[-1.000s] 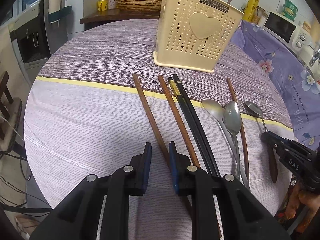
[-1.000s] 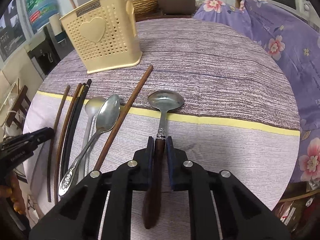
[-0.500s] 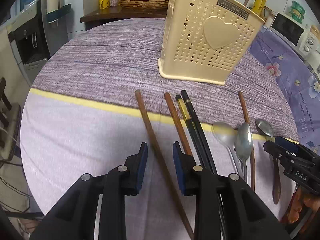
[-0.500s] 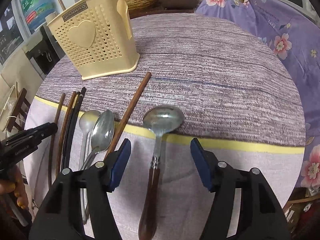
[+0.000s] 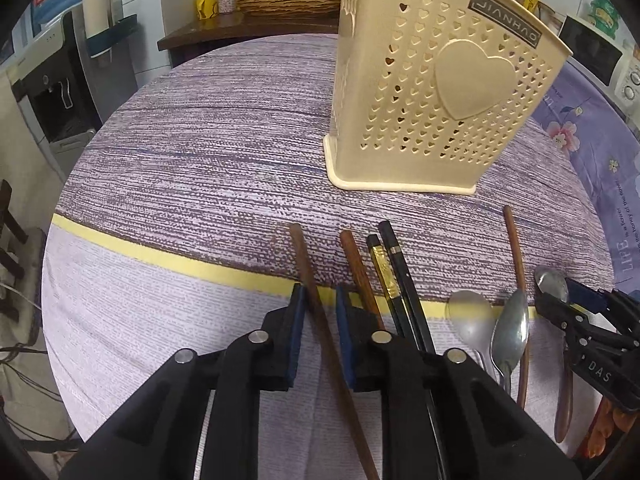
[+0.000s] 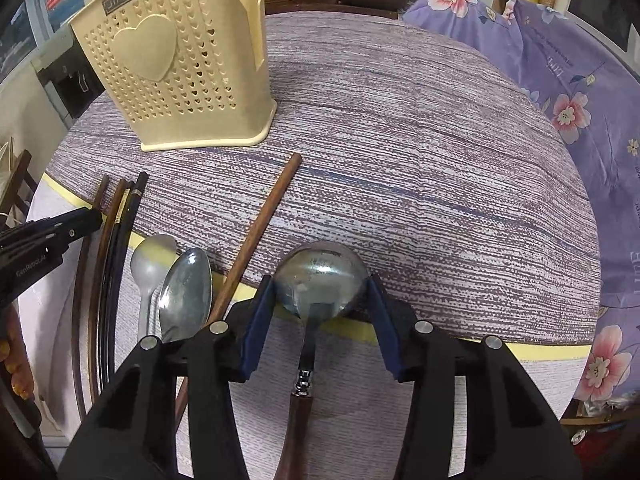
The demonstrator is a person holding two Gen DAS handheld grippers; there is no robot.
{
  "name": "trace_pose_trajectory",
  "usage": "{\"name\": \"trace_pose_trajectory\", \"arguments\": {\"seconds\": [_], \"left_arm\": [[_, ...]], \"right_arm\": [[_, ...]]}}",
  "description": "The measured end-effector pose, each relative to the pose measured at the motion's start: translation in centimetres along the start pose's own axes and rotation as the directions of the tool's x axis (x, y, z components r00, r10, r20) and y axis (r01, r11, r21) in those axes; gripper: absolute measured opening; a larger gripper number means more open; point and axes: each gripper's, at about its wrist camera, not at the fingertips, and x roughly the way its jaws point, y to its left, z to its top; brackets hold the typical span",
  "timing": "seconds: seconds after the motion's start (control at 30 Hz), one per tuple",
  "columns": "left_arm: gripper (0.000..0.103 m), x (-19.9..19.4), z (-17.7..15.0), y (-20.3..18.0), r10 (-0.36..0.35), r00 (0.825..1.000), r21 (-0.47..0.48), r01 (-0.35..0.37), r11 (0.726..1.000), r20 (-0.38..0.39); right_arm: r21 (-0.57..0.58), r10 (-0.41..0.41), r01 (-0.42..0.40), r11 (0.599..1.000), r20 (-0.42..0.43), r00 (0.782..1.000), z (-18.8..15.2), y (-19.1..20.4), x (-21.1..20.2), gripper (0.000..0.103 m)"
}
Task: Organize utensils
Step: 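Grasp the brown-handled ladle with the right tool while the left tool grasps a chopstick, then carry the ladle and chopstick upright and lower them into the holder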
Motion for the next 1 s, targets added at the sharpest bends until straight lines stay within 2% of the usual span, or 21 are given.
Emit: {"name": "trace_pose_trajectory", "arguments": {"seconds": [0.3, 0.47, 0.6, 0.7, 0.83, 0.9, 1.0], "left_arm": [[0.008, 0.3, 0.5, 0.4, 0.0, 1.0, -0.03, 0.0, 1.0, 0.006], [0.007, -0.2, 1.2, 0.6, -0.008, 0.999, -0.043, 0.01, 0.999, 0.035], [0.007, -2.2, 1.7, 0.6, -0.031, 0.995, -0.041, 0.035, 0.999, 0.093], [0.008, -5.3, 2.0, 0.7, -0.063, 0.984, -0.028, 0.069, 0.997, 0.168], [0.007, -10.6, 2.3, 0.9, -0.107, 0.95, -0.003, 0.113, 0.994, 0.294], [0.007, -12.9, 2.5, 1.1, -0.11, 0.93, 0.012, 0.112, 0.994, 0.35], [0.007, -14.7, 2.8, 0.9, -0.11, 0.911, 0.023, 0.11, 0.994, 0.396]], "right_arm": [[0.027, 0.059, -0.06, 0.998, 0.051, 0.997, -0.3, -0.9, -0.7, 0.047], [0.032, 0.095, -0.1, 0.995, 0.136, 0.986, -0.3, -1.4, -2.6, 0.047], [0.027, 0.122, -0.131, 0.991, 0.216, 0.969, 0.0, -1.9, -4.8, 0.047], [0.02, 0.154, -0.166, 0.986, 0.283, 0.947, -0.1, -2.4, -7.2, 0.047], [-0.001, 0.175, -0.187, 0.982, 0.36, 0.916, -0.1, -3.2, -10.5, 0.047], [-0.011, 0.174, -0.184, 0.983, 0.385, 0.907, -0.1, -3.4, -11.7, 0.047], [-0.02, 0.17, -0.177, 0.984, 0.403, 0.899, 0.0, -3.3, -12.6, 0.047]]}}
